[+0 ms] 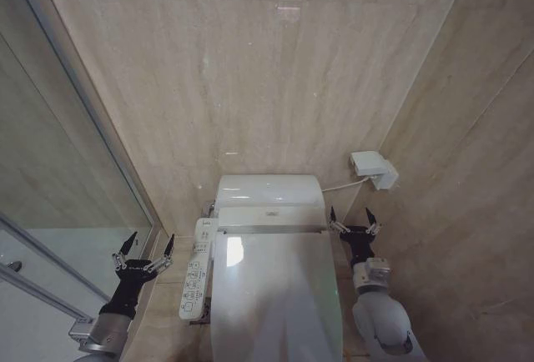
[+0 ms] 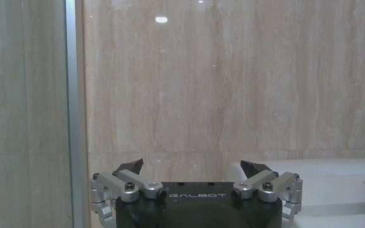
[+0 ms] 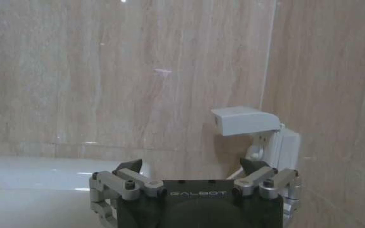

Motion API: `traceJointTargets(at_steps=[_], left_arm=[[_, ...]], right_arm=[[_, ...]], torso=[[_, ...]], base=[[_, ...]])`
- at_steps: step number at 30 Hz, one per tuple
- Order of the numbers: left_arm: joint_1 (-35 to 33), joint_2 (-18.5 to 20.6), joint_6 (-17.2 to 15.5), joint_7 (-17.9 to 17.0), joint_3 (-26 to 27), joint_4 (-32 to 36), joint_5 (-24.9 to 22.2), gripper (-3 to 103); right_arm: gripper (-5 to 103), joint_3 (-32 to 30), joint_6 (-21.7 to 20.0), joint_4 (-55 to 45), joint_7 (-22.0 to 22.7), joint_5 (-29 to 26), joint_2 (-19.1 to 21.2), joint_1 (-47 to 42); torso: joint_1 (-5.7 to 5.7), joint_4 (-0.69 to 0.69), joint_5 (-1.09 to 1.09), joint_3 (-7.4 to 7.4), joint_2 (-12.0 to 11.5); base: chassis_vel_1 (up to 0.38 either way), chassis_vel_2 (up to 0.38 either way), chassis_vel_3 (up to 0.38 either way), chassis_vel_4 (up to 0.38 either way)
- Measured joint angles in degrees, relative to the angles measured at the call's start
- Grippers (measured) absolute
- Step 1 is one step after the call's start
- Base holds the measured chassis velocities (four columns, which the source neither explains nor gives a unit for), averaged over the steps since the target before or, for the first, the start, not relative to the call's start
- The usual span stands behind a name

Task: Open the toilet lid, clean the toilet bowl with a toilet brush, close the toilet lid, and flush.

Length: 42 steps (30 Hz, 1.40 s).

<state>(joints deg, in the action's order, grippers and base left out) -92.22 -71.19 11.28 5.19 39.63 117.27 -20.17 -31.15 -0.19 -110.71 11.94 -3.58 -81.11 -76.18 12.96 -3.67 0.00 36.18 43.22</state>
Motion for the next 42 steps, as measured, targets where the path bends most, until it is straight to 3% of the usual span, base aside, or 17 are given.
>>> traceJointTargets(at_steps=[13, 15, 33, 42], left_arm=[[-0.01, 0.00, 0.01, 0.01, 0.02, 0.00, -0.03, 100], [-0.02, 0.00, 0.01, 0.01, 0.02, 0.01, -0.04, 100], [-0.03, 0.00, 0.02, 0.01, 0.02, -0.03, -0.06, 100], [0.02, 0.01, 0.02, 0.01, 0.01, -0.03, -0.06, 100]], right_arm=[[100, 0.00, 0.00, 0.00, 0.00, 0.00, 0.00, 0.00], [100, 0.00, 0.00, 0.00, 0.00, 0.00, 0.00, 0.00], [100, -0.01, 0.01, 0.00, 0.00, 0.00, 0.00, -0.03], [100, 0.00, 0.01, 0.00, 0.00, 0.00, 0.00, 0.02]], torso=[[-0.02, -0.01, -0.04, -0.01, 0.00], [-0.02, 0.01, 0.04, 0.00, 0.00], [-0.08, -0.01, 0.00, -0.03, 0.05], [0.06, -0.02, -0.01, 0.03, -0.02]], base=[[0.179, -0.150, -0.168, 0.158], [0.277, -0.218, -0.263, 0.262], [0.298, -0.317, -0.305, 0.296], [-0.002, 0.010, 0.010, -0.003]])
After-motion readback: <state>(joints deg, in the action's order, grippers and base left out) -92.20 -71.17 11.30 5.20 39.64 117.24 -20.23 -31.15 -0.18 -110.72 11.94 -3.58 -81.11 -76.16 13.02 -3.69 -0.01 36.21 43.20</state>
